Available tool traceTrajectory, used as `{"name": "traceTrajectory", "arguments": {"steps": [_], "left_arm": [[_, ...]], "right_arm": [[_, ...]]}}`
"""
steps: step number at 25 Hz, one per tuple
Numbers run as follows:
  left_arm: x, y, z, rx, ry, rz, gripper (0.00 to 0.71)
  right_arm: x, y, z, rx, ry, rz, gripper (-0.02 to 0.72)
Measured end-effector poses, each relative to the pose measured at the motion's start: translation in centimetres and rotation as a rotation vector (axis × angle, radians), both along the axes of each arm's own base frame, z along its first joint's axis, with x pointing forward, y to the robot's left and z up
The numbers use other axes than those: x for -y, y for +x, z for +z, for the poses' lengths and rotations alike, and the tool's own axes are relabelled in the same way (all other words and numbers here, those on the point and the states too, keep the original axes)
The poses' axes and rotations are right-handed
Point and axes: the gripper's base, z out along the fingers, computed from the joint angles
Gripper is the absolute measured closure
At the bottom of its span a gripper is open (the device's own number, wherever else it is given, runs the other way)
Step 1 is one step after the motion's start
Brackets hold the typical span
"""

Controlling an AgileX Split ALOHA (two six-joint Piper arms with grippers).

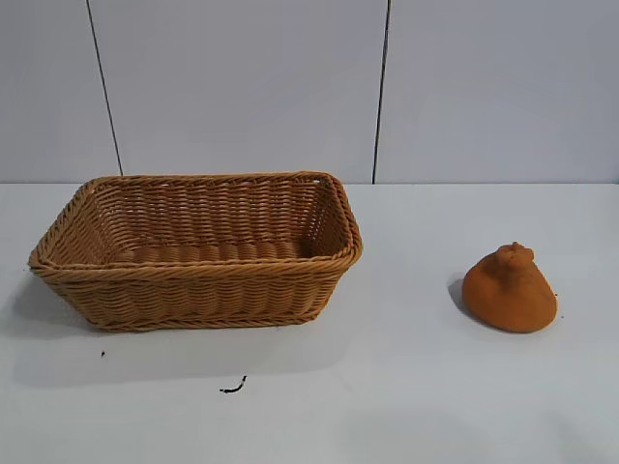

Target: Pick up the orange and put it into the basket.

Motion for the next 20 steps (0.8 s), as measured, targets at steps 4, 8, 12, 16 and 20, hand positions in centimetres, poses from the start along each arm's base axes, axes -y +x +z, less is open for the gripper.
{"name": "traceTrajectory", "arguments": {"steps": [4, 8, 12, 16, 20], "left_arm": [[0.0, 0.0, 0.0, 0.0, 0.0, 0.0, 0.044], [0.0, 0.0, 0.0, 0.0, 0.0, 0.0, 0.044], [0.0, 0.0, 0.0, 0.001, 0.0, 0.0, 0.044], [0.0, 0.0, 0.0, 0.001, 0.0, 0.0, 0.044], [0.0, 0.0, 0.0, 0.001, 0.0, 0.0, 0.044]], "right_arm": [[0.0, 0.0, 0.0, 0.0, 0.0, 0.0, 0.01], [0.0, 0.0, 0.0, 0.0, -0.001, -0.001, 0.01], [0.2, 0.8, 1.7, -0.031, -0.028, -0.017, 0.01], [0.1, 4.0, 5.0, -0.134, -0.025, -0.023, 0.01], [0.0, 7.7, 7.1, -0.228, 0.002, -0.041, 0.01]]}}
